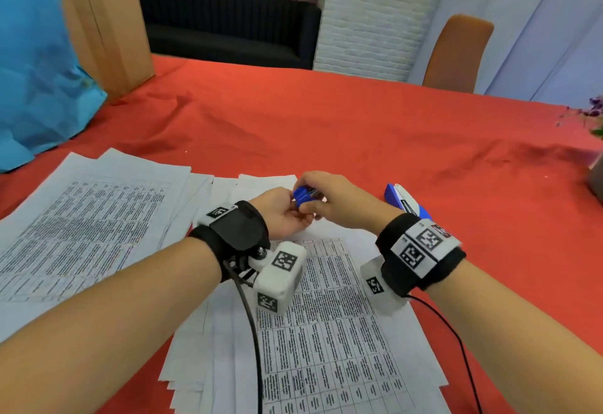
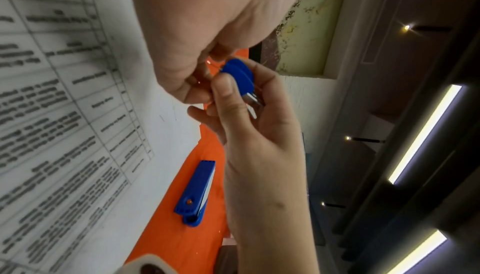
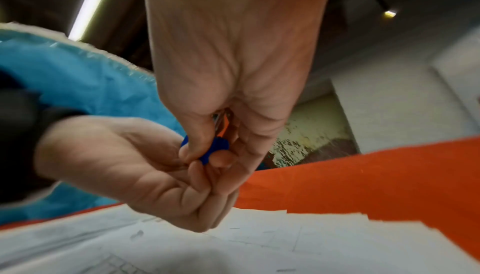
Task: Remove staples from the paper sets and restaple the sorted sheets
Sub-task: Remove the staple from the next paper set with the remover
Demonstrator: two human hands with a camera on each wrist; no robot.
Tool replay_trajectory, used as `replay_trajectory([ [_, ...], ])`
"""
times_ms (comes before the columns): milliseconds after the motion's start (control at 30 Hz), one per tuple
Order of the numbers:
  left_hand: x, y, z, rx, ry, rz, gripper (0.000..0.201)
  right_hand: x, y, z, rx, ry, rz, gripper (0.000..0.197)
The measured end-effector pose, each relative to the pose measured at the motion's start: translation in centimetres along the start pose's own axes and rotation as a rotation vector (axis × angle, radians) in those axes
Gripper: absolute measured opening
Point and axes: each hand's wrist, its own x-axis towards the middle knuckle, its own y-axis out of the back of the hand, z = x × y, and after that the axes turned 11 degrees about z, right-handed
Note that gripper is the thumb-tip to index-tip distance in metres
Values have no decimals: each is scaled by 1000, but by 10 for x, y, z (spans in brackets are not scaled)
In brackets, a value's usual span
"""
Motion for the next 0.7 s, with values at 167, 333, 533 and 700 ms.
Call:
replay_trajectory([
  [167, 12, -8, -5, -23, -41, 93, 33, -1, 2, 1, -124, 1, -25, 32],
  [333, 15, -11, -5, 58, -114, 139, 31, -6, 10, 10, -10, -17, 67, 40],
  [533, 18, -6, 5, 1071, -534, 246, 21, -3, 13, 39, -317, -86, -124, 36],
  [700, 24, -9, 2, 1571, -590, 237, 20, -5, -7, 41, -395, -66, -255, 37],
])
